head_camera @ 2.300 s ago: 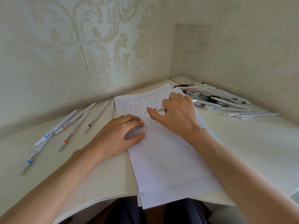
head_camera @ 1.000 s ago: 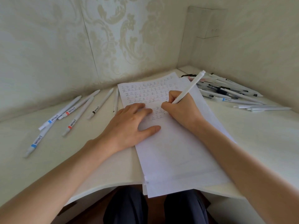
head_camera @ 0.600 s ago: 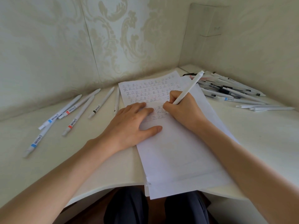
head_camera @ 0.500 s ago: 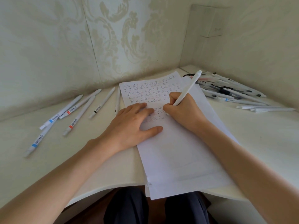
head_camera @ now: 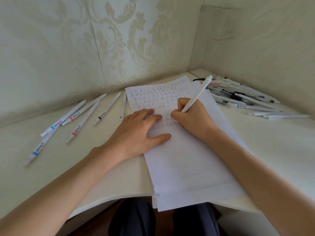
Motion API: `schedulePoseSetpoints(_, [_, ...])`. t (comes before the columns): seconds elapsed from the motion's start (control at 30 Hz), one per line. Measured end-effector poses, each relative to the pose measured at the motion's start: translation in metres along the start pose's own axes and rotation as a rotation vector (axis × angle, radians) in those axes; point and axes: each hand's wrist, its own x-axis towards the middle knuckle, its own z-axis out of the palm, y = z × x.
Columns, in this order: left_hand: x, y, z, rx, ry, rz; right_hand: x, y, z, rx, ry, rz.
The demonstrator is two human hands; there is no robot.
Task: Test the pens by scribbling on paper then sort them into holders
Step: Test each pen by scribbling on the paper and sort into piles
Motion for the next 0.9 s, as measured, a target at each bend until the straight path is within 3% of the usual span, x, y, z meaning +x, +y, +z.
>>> schedulePoseSetpoints(0.4, [0.001, -0.002, 0.0, 0.0, 0.001, 0.003, -0.001, -0.002, -0.001, -0.01, 0.046, 0.034])
schedulePoseSetpoints(0.63, [0.001, -0.004, 0.002, 0.002, 0.03, 0.004, 0.004, -0.003, -0.014, 0.24, 0.152, 0.051])
schedulePoseSetpoints(0.9, [0.001, -0.005, 0.002, 0.0, 0.05, 0.027, 0.011, -0.003, -0.02, 0.799, 0.098, 0.03])
